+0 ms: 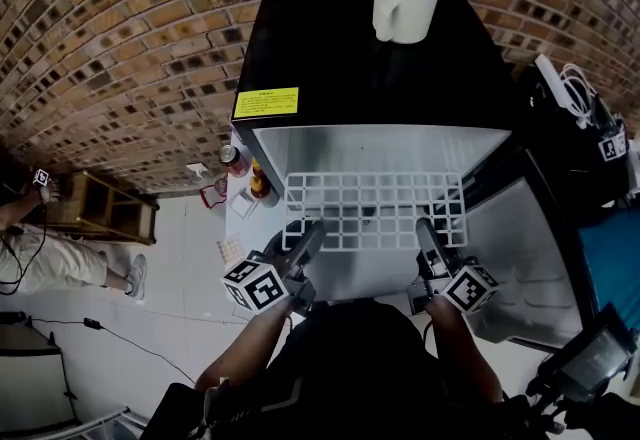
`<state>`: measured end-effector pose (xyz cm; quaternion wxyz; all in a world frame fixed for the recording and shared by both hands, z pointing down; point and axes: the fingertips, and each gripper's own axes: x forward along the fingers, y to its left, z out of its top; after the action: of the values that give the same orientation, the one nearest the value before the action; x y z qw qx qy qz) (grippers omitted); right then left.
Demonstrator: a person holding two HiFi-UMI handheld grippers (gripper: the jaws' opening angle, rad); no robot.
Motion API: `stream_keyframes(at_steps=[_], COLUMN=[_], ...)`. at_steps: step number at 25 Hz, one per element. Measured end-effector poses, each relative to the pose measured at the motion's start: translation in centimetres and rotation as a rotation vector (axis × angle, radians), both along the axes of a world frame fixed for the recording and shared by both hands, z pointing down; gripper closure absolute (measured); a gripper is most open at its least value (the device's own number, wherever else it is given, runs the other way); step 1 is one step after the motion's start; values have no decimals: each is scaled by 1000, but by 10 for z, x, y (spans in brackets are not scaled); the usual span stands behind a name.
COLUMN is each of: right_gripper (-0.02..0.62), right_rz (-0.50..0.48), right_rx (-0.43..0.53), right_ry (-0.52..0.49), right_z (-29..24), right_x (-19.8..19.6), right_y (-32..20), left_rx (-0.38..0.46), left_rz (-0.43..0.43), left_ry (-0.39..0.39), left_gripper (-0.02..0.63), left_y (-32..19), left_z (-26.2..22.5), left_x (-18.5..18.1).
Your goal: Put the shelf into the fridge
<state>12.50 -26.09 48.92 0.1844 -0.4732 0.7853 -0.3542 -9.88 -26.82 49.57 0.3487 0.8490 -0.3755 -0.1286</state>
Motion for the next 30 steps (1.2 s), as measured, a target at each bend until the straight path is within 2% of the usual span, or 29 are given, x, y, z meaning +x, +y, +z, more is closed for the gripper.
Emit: stream_keyframes(at_steps=[15, 24, 30], right_gripper=[454, 451, 443], right_rz=[23, 81, 134], right_rx=[-26, -45, -69], right_ry=[-7, 15, 26], right_z=[5, 5, 4], right_x=[3, 7, 8], right_y=[-13, -26, -39], left_rx=[-24, -26, -17], left_rz=[-42, -94, -147], left_ry=[7, -14, -59], left_gripper=[460, 457, 445], left_y=[-13, -21, -33], left_z=[-1, -2, -4], left_x=[-1, 0, 1])
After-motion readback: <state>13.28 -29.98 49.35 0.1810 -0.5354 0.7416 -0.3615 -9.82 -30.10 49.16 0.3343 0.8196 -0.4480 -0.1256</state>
